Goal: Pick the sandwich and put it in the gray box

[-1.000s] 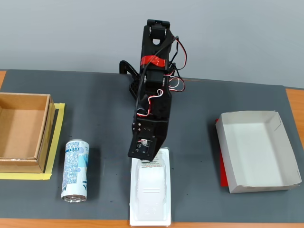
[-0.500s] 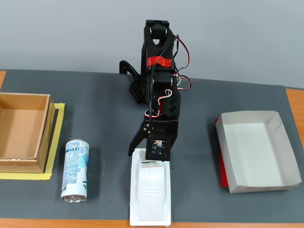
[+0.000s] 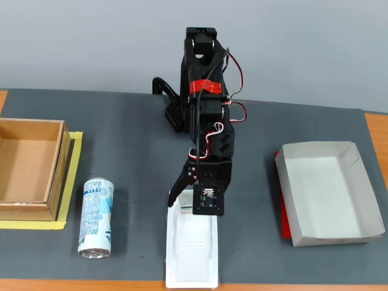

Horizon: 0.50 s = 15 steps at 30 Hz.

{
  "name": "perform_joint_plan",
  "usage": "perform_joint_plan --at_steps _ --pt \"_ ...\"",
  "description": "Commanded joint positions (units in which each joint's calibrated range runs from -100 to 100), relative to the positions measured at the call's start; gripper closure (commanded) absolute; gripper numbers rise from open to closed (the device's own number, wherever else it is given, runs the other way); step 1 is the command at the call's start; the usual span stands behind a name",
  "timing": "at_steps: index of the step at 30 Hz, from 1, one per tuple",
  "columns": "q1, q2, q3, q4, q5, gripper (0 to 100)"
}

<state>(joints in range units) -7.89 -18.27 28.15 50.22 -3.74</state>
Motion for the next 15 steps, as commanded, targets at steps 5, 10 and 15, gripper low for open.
perform_joint_plan --at_steps 5,10,15 --pt "-0.1 6.8 -9.5 -0.2 0.3 63" --pt "-0.4 9.7 -10.2 -0.1 0.3 63" --pt "-0.3 11.6 -9.6 -0.4 0.3 64"
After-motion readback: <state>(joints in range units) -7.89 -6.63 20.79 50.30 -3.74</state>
